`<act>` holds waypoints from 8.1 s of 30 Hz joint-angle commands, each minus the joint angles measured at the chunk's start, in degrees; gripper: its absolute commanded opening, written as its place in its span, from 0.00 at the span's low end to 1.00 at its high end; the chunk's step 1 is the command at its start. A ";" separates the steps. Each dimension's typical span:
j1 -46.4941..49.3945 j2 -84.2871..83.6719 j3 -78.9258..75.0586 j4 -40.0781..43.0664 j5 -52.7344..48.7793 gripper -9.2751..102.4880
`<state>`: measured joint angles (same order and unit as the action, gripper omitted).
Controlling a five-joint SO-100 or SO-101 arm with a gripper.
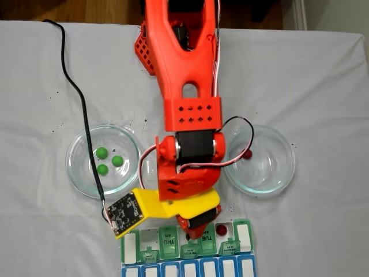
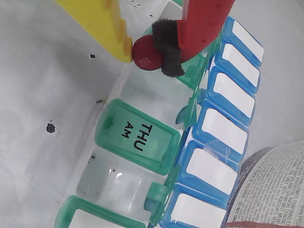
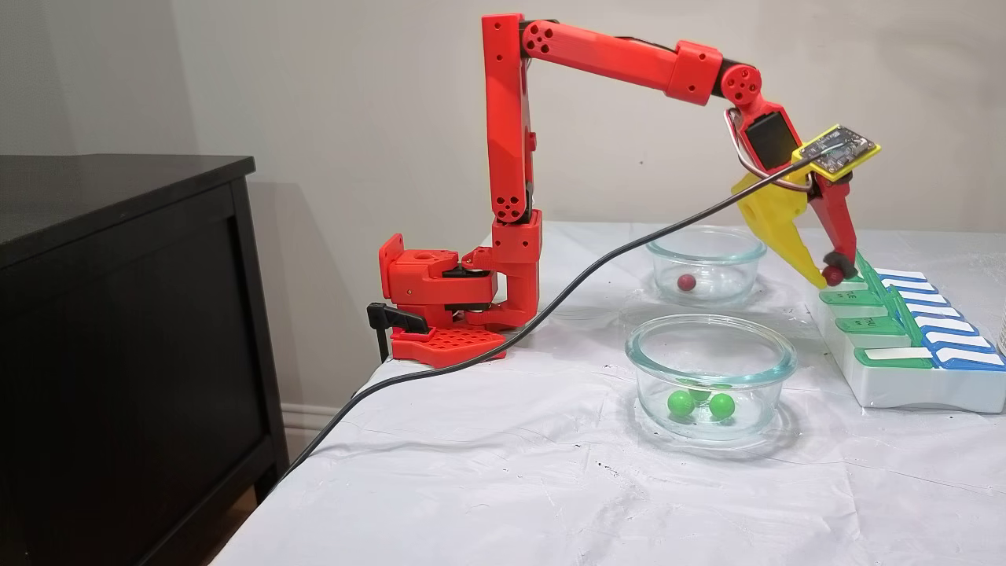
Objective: Sort medicines into box.
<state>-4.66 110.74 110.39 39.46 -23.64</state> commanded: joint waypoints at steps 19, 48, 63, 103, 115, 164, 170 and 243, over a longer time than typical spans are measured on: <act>-0.09 -4.04 0.97 -12.04 -1.76 0.08; -2.99 15.47 -3.78 2.81 -5.27 0.08; -29.71 17.49 -2.55 31.73 -16.70 0.08; -31.20 3.69 3.87 26.37 -11.87 0.27; -31.99 1.85 4.75 25.49 -12.22 0.30; -34.10 -4.22 5.98 24.43 -12.74 0.15; -34.37 -3.43 6.06 24.17 -13.27 0.08; 10.20 -5.71 -2.90 -12.22 -17.23 0.17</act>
<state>6.50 100.37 108.11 28.48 -40.87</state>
